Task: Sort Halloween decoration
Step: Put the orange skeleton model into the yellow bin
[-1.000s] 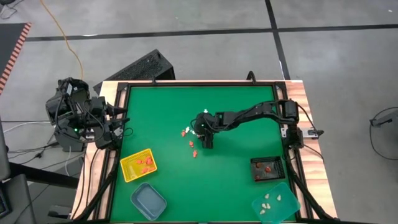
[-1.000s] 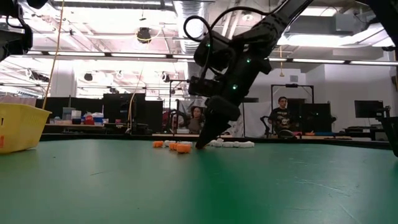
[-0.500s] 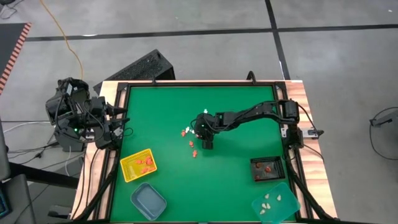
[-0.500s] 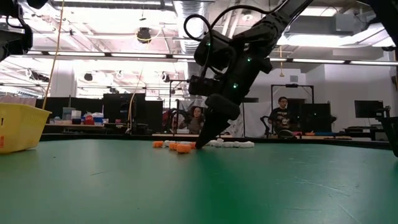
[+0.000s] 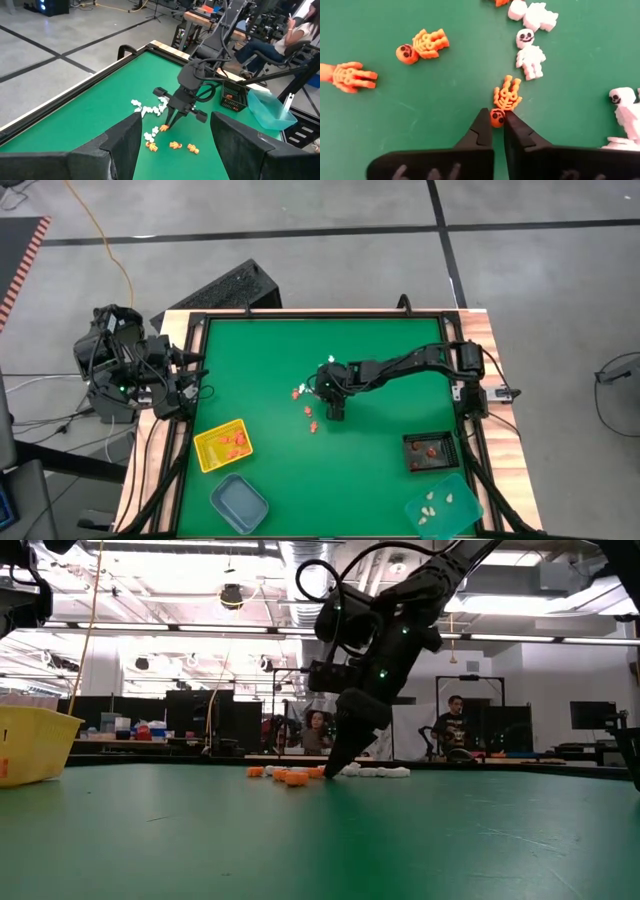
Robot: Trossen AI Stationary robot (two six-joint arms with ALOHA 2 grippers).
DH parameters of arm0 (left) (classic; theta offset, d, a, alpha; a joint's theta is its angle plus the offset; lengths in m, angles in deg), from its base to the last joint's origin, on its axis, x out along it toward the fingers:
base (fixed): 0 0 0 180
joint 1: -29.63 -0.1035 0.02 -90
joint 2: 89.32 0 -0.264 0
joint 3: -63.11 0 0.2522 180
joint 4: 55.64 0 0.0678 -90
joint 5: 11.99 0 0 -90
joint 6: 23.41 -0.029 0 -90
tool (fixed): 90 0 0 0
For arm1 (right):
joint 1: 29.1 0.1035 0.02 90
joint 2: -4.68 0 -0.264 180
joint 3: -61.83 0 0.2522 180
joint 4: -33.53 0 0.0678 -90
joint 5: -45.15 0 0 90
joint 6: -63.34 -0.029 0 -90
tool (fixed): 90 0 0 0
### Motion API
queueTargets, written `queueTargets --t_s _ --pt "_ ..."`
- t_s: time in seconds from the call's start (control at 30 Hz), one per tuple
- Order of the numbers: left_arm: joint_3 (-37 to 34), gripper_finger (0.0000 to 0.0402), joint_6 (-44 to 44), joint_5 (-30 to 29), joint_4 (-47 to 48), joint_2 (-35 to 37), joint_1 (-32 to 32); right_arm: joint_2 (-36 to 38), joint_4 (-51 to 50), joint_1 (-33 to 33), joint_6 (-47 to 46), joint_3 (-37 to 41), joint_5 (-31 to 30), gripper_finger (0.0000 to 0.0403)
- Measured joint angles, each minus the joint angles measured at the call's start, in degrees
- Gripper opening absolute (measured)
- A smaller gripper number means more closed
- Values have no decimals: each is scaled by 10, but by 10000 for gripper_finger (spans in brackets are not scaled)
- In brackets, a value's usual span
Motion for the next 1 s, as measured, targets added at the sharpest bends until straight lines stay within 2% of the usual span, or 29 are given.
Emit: queueTargets --t_s 0.13,0.43,0.7,0.87,1.0 --pt "0 226 0 0 0 0 0 2 -4 9 -3 -17 1 5" --pt "0 226 0 0 0 0 0 4 18 40 1 -101 1 5" --pt "0 226 0 0 0 0 0 5 240 69 2 -123 1 5" --pt "0 226 0 0 0 0 0 0 328 74 6 -124 3 5" --pt "0 226 0 -1 0 0 0 -26 395 72 0 -125 68 5"
